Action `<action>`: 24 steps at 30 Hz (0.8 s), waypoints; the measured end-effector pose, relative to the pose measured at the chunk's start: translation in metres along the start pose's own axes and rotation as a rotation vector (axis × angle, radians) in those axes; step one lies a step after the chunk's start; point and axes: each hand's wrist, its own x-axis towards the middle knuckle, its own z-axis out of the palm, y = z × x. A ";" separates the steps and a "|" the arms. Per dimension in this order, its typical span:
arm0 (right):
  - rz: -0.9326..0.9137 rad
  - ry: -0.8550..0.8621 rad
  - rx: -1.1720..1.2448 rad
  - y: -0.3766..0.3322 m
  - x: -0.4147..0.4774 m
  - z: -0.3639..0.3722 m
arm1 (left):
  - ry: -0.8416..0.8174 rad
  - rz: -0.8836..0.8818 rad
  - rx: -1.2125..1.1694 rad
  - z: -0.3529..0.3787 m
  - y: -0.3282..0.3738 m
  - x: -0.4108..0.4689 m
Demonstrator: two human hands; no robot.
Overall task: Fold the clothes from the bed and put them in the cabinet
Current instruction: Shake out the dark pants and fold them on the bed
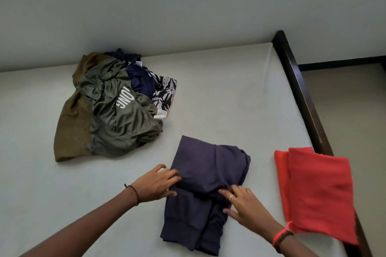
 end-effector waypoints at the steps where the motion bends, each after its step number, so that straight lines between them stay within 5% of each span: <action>1: 0.019 0.041 0.053 0.002 0.005 -0.004 | 0.046 -0.006 -0.007 -0.002 -0.002 0.003; 6: 0.275 0.160 0.256 0.025 0.059 -0.033 | 0.158 -0.133 -0.086 -0.024 -0.022 0.060; 15: 0.262 -0.462 0.427 0.050 0.164 -0.043 | -0.553 -0.273 -0.327 -0.037 -0.049 0.162; 19: 0.270 -0.609 0.498 0.056 0.167 -0.029 | -0.610 -0.255 -0.254 -0.037 -0.046 0.170; 24: 0.311 -0.662 0.520 0.076 0.146 -0.018 | -0.631 -0.248 -0.510 -0.037 -0.050 0.163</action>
